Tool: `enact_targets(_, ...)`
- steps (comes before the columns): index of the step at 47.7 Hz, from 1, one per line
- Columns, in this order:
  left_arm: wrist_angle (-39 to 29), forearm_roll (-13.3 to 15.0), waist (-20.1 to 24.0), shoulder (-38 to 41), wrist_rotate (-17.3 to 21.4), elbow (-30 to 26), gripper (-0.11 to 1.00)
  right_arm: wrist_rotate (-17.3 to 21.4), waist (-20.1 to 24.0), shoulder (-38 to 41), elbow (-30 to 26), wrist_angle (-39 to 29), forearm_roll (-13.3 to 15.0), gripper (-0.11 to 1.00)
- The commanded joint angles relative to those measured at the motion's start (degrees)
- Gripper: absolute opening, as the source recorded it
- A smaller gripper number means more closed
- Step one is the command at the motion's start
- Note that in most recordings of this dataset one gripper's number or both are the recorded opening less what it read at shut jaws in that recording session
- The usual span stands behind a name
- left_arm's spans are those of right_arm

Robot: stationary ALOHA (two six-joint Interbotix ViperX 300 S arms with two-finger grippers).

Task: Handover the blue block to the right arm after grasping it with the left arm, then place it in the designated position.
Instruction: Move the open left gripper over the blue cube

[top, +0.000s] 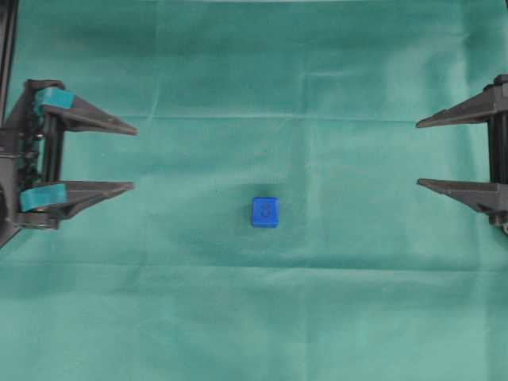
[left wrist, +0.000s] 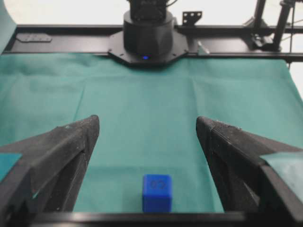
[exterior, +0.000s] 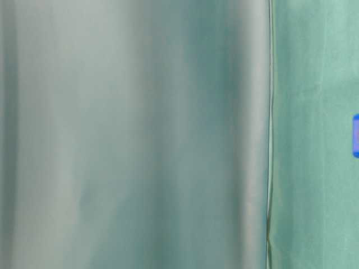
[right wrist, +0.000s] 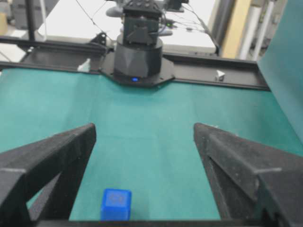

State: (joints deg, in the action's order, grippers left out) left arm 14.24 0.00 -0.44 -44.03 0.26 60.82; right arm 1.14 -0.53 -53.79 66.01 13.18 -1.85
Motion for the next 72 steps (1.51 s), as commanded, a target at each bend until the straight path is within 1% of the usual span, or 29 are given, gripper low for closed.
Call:
enact_targets(1,0.70,0.00,-0.09,2.81,0.09,-3.69,0.99,-0.09,-0.09,0.44,-1.67,0.53,0.09,0.95)
enact_targets(20,3.60,0.00,-0.09,16.79,0.09,-13.10,0.99,-0.09,-0.09,0.97,-1.49,0.97,0.00,0.95)
enact_targets(33,3.60,-0.09,-0.09,23.64,0.18,-19.34,0.99,-0.09,-0.09,0.97,-1.49,1.49,0.09,0.95)
enact_targets(43,3.16,-0.09,-0.09,26.28,0.26,-22.24,0.99,-0.09,-0.09,1.23,-1.49,1.58,0.09,0.95)
enact_targets(54,2.37,-0.09,-0.09,26.37,0.00,-22.32,0.99,-0.09,-0.09,1.23,-1.49,1.58,0.09,0.95)
enact_targets(64,-2.81,-0.09,-0.09,27.07,-0.18,-23.82,0.99,-0.09,-0.09,1.32,-1.49,1.58,0.09,0.95)
enact_targets(68,-6.42,-0.09,-0.18,27.86,-0.26,-25.31,0.99,-0.09,-0.09,1.41,-1.49,1.58,0.09,0.95)
enact_targets(72,-11.78,-0.09,-0.18,29.09,-0.35,-27.51,0.99,-0.09,-0.09,1.49,-1.67,1.58,0.09,0.95)
